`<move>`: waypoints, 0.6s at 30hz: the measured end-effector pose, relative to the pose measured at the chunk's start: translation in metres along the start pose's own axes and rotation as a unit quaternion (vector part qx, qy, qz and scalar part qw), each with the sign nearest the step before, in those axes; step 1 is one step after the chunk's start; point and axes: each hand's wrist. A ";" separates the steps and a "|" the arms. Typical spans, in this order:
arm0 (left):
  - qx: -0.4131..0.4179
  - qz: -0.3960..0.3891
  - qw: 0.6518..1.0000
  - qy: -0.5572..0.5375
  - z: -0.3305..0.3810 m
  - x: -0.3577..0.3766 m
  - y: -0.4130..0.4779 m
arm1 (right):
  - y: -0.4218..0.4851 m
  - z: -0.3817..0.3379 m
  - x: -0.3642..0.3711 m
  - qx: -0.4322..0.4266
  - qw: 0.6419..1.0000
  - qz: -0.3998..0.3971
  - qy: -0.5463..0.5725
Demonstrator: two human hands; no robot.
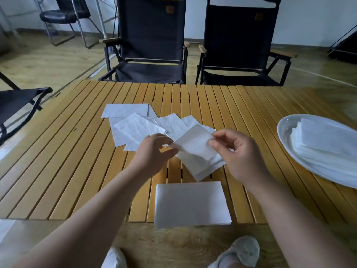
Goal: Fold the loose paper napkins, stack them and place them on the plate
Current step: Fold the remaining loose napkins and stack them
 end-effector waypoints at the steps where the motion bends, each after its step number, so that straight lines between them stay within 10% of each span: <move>1: -0.013 -0.001 1.000 -0.027 -0.002 -0.003 0.000 | 0.001 -0.002 -0.001 0.010 1.000 0.008 0.024; 9: -0.094 -0.091 0.943 -0.306 0.006 -0.041 -0.006 | 0.001 -0.008 -0.012 0.145 0.985 -0.057 0.068; 18: -0.115 -0.239 0.955 -0.132 0.000 -0.056 -0.021 | 0.000 -0.003 -0.036 0.265 0.908 -0.321 -0.041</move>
Point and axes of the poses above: each hand's wrist, its own y-axis towards the middle knuckle, its own x-axis out of the palm, z = x × y, and after that the axes turned 4 degrees about -y, right-handed
